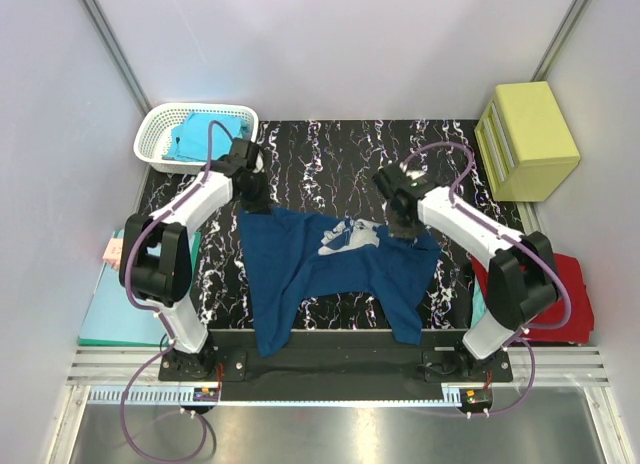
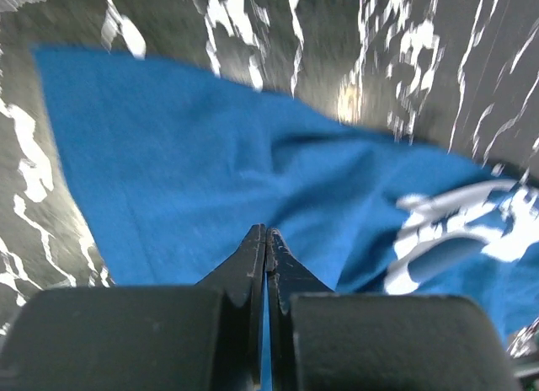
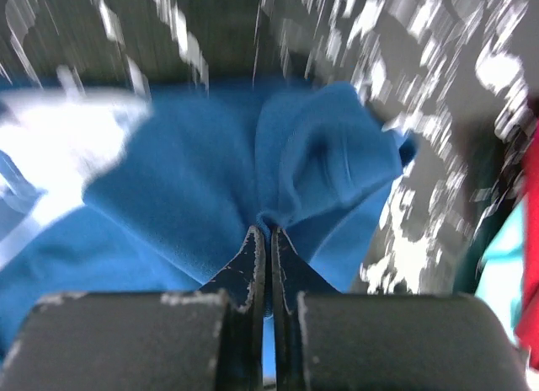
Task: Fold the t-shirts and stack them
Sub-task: Flatten out the tshirt
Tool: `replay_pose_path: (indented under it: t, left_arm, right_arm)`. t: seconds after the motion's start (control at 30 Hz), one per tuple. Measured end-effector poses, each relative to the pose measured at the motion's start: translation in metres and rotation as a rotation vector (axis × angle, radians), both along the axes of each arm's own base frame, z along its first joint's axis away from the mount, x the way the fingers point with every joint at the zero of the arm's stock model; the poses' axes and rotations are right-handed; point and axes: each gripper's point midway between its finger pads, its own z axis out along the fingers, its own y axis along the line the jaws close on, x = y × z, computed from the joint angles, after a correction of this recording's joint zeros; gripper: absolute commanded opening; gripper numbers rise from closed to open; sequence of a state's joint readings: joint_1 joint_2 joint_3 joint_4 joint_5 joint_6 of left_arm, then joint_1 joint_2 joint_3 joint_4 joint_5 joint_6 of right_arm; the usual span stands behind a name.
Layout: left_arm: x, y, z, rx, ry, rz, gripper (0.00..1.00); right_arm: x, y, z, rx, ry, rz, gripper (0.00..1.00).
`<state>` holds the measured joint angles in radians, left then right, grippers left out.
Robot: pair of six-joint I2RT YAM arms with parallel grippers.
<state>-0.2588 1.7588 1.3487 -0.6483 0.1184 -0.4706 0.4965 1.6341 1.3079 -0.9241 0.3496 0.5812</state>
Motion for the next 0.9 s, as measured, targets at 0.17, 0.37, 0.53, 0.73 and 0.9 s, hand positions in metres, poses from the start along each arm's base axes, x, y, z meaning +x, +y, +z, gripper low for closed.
replay_pose_path:
  t: [0.17, 0.37, 0.53, 0.73, 0.9]
  left_arm:
    - [-0.033, -0.02, -0.018, 0.028, 0.064, -0.07, 0.0]
    - [-0.081, -0.04, -0.03, 0.056, 0.128, -0.157, 0.04]
    - [-0.089, -0.041, -0.024, 0.059, 0.116, -0.161, 0.38]
    - [-0.066, -0.04, 0.006, 0.052, 0.028, -0.135, 0.45]
    - [-0.023, -0.039, 0.048, 0.012, -0.101, -0.094, 0.42]
  right_arm:
    - [-0.056, 0.017, -0.032, -0.02, 0.15, 0.048, 0.0]
    - [-0.095, 0.016, -0.047, -0.032, 0.255, 0.037, 0.14]
    - [-0.095, 0.011, -0.037, -0.042, 0.239, 0.029, 0.47]
    - [-0.019, 0.043, 0.05, 0.062, -0.021, 0.066, 0.56]
    - [0.067, 0.053, 0.11, 0.114, -0.232, 0.048, 0.5]
